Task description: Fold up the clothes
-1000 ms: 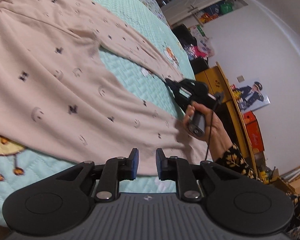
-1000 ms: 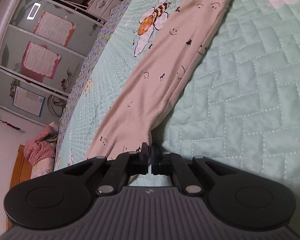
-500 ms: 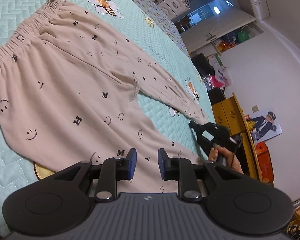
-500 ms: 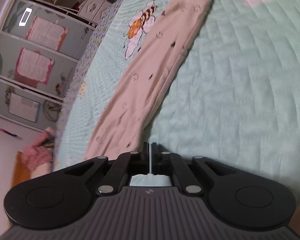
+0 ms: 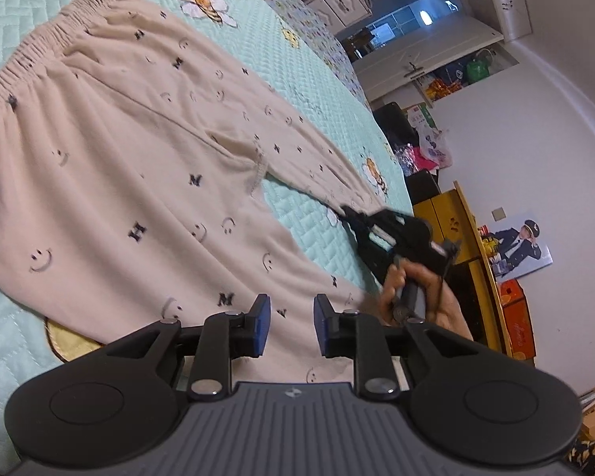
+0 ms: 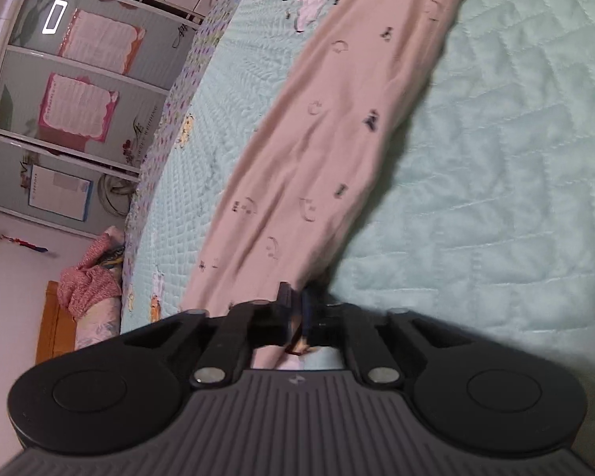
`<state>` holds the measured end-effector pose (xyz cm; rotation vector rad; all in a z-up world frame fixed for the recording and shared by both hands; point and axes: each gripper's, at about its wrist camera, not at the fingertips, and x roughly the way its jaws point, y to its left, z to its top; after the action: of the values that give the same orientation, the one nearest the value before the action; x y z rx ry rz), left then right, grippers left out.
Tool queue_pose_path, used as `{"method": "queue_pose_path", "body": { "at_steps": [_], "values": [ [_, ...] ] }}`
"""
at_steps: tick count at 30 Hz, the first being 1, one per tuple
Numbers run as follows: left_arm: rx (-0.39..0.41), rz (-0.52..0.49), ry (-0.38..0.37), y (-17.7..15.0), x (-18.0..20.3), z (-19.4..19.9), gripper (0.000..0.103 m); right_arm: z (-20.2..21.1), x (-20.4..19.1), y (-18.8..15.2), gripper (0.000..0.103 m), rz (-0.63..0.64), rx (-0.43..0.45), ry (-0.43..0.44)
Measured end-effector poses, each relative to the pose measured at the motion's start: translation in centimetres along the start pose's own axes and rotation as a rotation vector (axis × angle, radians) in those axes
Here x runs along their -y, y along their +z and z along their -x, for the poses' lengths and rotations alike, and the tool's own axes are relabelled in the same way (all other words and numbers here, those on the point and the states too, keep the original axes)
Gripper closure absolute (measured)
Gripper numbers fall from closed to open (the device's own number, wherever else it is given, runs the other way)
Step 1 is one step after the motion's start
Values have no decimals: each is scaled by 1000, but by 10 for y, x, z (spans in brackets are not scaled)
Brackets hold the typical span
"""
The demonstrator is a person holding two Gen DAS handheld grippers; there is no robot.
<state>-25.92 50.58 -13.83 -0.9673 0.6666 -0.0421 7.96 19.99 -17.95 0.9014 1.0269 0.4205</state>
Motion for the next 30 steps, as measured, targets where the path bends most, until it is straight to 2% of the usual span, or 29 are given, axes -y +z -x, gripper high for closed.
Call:
{"method": "queue_pose_path", "body": {
  "at_steps": [3,6,9,11,13,15,16,17,19,21,23,24,26,30],
  "values": [
    [47,-17,23,11,-1,12,79,11,9,0,99,14,-9,8],
    [100,-8,69,25,-5,25,79,11,13,2,101,-31,-25,32],
    [143,-14,180,40,-10,35,70,25,11,2,96,-30,1,11],
    [178,3,231,45,-19,40,70,35,2,-6,84,33,6,0],
    [192,44,256,48,-32,41,69,38,-6,-17,80,99,-36,31],
    [169,59,277,47,-44,36,69,35,-10,-28,78,153,-104,61],
    [140,56,306,46,-48,32,69,33,-9,-30,81,180,-117,36],
    [107,52,340,44,-52,27,69,32,-7,-32,103,208,-119,1],
    [88,57,356,38,-58,25,70,39,-13,-33,103,248,-80,-66],
    [95,51,343,35,-59,29,69,46,-26,-37,95,324,-45,-122],
    [94,50,337,34,-60,31,69,45,-50,-50,94,417,-87,-55],
    [93,53,336,34,-61,32,69,41,-62,-58,93,442,-131,-2],
    [92,59,334,34,-61,32,69,28,-89,-78,84,486,-229,98],
    [87,49,346,34,-59,30,69,-6,-130,-129,82,552,-443,259]
  ]
}}
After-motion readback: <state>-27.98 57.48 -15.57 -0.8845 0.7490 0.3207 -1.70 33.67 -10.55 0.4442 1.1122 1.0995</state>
